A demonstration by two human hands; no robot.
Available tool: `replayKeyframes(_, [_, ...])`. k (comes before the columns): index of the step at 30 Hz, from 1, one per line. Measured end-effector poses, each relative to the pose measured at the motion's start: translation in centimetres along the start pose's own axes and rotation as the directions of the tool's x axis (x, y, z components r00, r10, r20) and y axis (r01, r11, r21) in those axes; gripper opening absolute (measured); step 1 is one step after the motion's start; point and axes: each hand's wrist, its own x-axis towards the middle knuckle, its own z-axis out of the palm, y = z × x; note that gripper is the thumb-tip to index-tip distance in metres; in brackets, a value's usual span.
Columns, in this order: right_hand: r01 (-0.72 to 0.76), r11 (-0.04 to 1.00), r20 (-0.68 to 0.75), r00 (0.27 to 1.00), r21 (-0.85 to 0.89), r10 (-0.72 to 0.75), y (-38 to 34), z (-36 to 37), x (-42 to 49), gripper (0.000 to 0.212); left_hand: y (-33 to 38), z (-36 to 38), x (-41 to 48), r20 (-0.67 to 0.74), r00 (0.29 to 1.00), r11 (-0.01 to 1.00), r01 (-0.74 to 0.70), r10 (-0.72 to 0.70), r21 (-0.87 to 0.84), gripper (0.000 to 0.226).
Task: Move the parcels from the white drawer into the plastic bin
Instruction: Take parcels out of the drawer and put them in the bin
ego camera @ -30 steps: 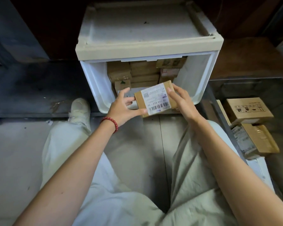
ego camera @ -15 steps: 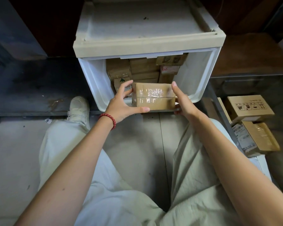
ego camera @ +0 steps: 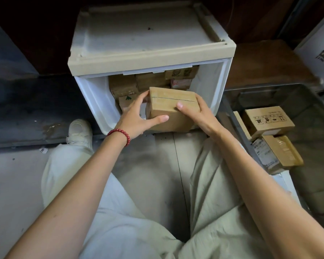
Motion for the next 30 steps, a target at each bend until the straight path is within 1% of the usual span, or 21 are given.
replayKeyframes(3, [-0.022,0.998,-0.071,0.997,0.065,0.026,-0.2,-2.8,-0.6,0.084,2.7,1.5,0.7,0.033,0.998,0.991,-0.053,0.049,0.120,0.093])
replayKeyframes(6, [-0.066,0.993,-0.106,0.991,0.094,0.076,0.1,-6.5,-2.1,0.092,6.4,3.7,1.7,0.079,0.991,0.949,-0.123,0.104,0.289,0.092])
replayKeyframes(8, [-0.095,0.993,-0.154,0.982,0.075,0.105,0.6,-8.9,-3.2,0.090,8.9,5.5,2.5,0.109,0.984,0.918,-0.169,0.139,0.359,0.086])
replayKeyframes(10, [-0.132,0.990,-0.240,0.960,0.057,0.142,1.1,-11.2,-4.2,0.083,11.3,7.6,3.2,0.131,0.974,0.909,-0.220,0.185,0.353,0.077])
replayKeyframes(11, [-0.151,0.985,-0.295,0.941,0.078,0.167,1.5,-12.2,-4.7,0.081,12.3,8.8,3.5,0.146,0.967,0.909,-0.249,0.211,0.334,0.071])
replayKeyframes(14, [-0.164,0.960,-0.444,0.860,0.226,0.252,2.8,-15.0,-6.7,0.077,14.6,12.6,4.6,0.222,0.937,0.907,-0.325,0.270,0.267,0.059])
replayKeyframes(16, [-0.164,0.943,-0.492,0.819,0.290,0.294,4.1,-16.6,-7.9,0.081,15.7,15.2,5.4,0.287,0.909,0.907,-0.366,0.301,0.209,0.059])
replayKeyframes(19, [-0.213,0.921,-0.514,0.778,0.327,0.362,6.5,-18.4,-9.5,0.086,16.7,18.9,5.7,0.391,0.866,0.889,-0.411,0.312,0.201,0.060])
replayKeyframes(20, [-0.227,0.918,-0.537,0.755,0.325,0.376,7.4,-18.9,-9.8,0.084,16.7,19.9,5.8,0.417,0.854,0.880,-0.424,0.311,0.214,0.059])
replayKeyframes(22, [-0.271,0.906,-0.601,0.681,0.324,0.418,9.2,-19.4,-10.7,0.081,16.5,21.6,5.9,0.438,0.841,0.835,-0.467,0.317,0.290,0.055])
replayKeyframes(24, [-0.317,0.858,-0.634,0.579,0.405,0.513,11.6,-19.7,-11.3,0.085,15.8,22.9,6.2,0.442,0.821,0.728,-0.545,0.363,0.415,0.050])
replayKeyframes(25, [-0.336,0.818,-0.625,0.528,0.467,0.574,13.0,-19.9,-11.7,0.092,15.4,23.6,6.4,0.448,0.807,0.677,-0.576,0.384,0.458,0.047])
replayKeyframes(26, [-0.355,0.775,-0.604,0.487,0.524,0.631,14.2,-19.8,-12.1,0.101,14.9,24.2,6.4,0.454,0.799,0.650,-0.591,0.394,0.478,0.044])
replayKeyframes(27, [-0.374,0.736,-0.580,0.455,0.564,0.676,15.4,-19.7,-12.4,0.109,14.4,24.8,6.3,0.457,0.797,0.643,-0.595,0.394,0.483,0.041])
replayKeyframes(28, [-0.398,0.703,-0.562,0.423,0.589,0.711,16.8,-19.5,-12.7,0.113,13.9,25.3,6.3,0.463,0.798,0.641,-0.594,0.387,0.487,0.039])
replayKeyframes(30, [-0.453,0.658,-0.554,0.358,0.601,0.752,18.4,-18.6,-13.0,0.112,13.2,26.0,6.1,0.476,0.790,0.602,-0.608,0.388,0.518,0.036])
